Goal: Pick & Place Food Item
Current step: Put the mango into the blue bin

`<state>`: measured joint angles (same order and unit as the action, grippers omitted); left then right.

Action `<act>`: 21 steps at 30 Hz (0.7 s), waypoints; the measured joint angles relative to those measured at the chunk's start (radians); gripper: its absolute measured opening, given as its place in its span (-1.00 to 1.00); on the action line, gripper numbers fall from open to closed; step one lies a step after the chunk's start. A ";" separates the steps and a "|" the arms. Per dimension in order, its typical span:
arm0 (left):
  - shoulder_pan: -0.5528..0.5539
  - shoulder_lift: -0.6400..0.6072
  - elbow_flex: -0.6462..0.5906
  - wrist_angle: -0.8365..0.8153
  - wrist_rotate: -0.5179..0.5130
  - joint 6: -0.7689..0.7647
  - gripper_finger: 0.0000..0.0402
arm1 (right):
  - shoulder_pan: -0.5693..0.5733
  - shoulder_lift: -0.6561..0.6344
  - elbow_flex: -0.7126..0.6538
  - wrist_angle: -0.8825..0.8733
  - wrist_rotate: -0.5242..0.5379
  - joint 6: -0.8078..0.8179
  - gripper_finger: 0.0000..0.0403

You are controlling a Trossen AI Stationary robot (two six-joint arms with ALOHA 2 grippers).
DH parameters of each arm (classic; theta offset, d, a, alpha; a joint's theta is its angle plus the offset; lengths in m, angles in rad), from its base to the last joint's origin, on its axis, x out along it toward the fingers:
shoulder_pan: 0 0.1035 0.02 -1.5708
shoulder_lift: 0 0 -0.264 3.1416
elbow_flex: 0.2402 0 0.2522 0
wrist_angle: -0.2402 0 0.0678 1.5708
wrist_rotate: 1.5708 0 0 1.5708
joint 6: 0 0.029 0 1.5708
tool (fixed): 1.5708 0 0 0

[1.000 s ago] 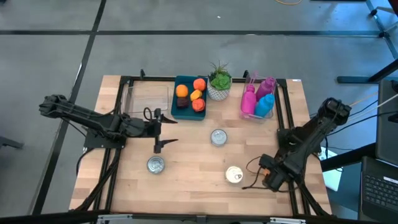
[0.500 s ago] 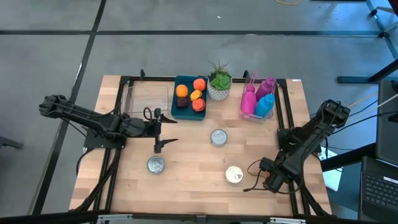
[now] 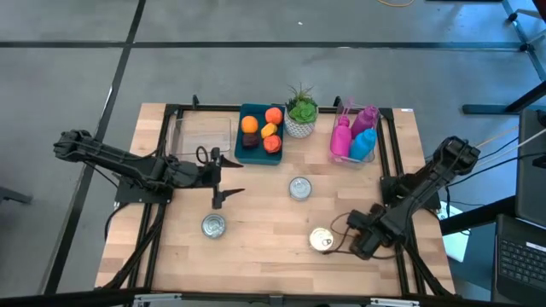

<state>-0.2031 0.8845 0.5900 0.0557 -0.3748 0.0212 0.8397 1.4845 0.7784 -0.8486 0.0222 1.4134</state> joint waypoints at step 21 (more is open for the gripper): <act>0.150 0.371 0.001 0.879 0.328 0.078 0.68 | -0.337 -0.033 0.545 0.345 0.561 -1.241 0.18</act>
<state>-0.0528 1.2552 0.5907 0.9344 -0.0472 0.0994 0.5026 1.4513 1.3235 -0.5036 0.5836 0.1726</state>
